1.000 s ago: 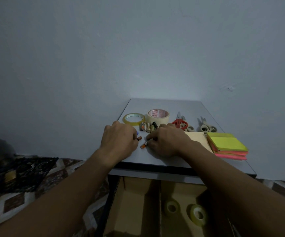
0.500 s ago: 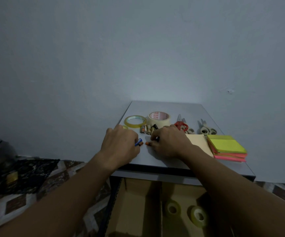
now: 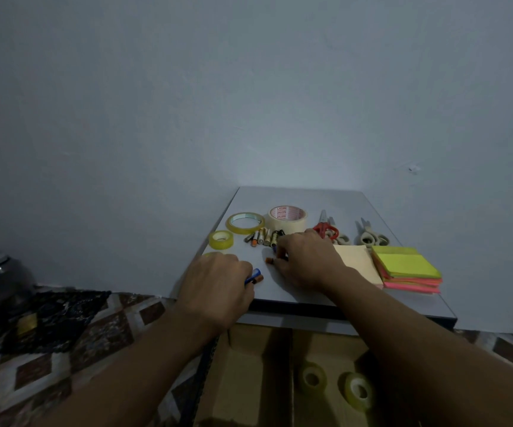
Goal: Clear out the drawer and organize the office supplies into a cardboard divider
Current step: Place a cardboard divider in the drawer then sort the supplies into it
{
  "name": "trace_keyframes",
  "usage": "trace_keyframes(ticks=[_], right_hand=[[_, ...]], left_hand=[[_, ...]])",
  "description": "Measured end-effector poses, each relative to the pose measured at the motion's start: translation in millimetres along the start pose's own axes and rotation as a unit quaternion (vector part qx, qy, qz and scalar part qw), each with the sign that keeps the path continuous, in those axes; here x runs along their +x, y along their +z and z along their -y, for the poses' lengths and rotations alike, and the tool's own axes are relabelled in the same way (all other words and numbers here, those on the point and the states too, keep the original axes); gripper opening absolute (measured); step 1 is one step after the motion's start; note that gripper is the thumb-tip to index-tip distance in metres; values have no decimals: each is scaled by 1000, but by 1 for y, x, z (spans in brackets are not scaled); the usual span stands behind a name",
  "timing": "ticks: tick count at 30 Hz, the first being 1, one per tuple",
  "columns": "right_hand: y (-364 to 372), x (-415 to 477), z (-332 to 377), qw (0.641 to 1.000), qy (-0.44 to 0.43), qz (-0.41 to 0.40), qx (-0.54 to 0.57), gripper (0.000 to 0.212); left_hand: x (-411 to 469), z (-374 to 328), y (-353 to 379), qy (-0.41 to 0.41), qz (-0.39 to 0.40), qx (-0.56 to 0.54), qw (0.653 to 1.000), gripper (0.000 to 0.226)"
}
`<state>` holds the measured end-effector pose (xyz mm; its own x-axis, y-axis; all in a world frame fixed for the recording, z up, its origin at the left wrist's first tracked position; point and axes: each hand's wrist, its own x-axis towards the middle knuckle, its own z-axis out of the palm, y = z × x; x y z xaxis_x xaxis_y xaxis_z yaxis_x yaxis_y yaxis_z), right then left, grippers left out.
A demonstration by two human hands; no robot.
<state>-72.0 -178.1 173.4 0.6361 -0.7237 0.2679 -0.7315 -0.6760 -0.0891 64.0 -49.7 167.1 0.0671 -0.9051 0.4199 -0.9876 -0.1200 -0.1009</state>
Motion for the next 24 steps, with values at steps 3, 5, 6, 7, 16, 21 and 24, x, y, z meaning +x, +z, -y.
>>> trace_keyframes(ticks=[3, 5, 6, 7, 16, 21, 24], right_hand=[[-3, -1, 5, 1000, -10, -11, -20, 21], [-3, -2, 8, 1000, -18, -17, -17, 19], [-3, -2, 8, 1000, -20, -20, -10, 20], [-1, -2, 8, 1000, -19, -22, -1, 21], [2, -1, 3, 999, -20, -18, 42, 20], [0, 3, 3, 995, 1, 0, 96, 18], [0, 3, 3, 993, 7, 6, 114, 22]], left_hand=[[-8, 3, 2, 2, 2, -30, 1000, 27], [-12, 5, 2, 11, -4, -40, 999, 27], [-14, 6, 3, 16, -13, -48, 999, 27], [-16, 6, 3, 20, -23, -54, 998, 26], [-25, 9, 2, 23, -4, -35, 999, 29], [-27, 11, 4, 30, -7, -72, 997, 25], [-29, 14, 11, 34, -29, -132, 990, 12]])
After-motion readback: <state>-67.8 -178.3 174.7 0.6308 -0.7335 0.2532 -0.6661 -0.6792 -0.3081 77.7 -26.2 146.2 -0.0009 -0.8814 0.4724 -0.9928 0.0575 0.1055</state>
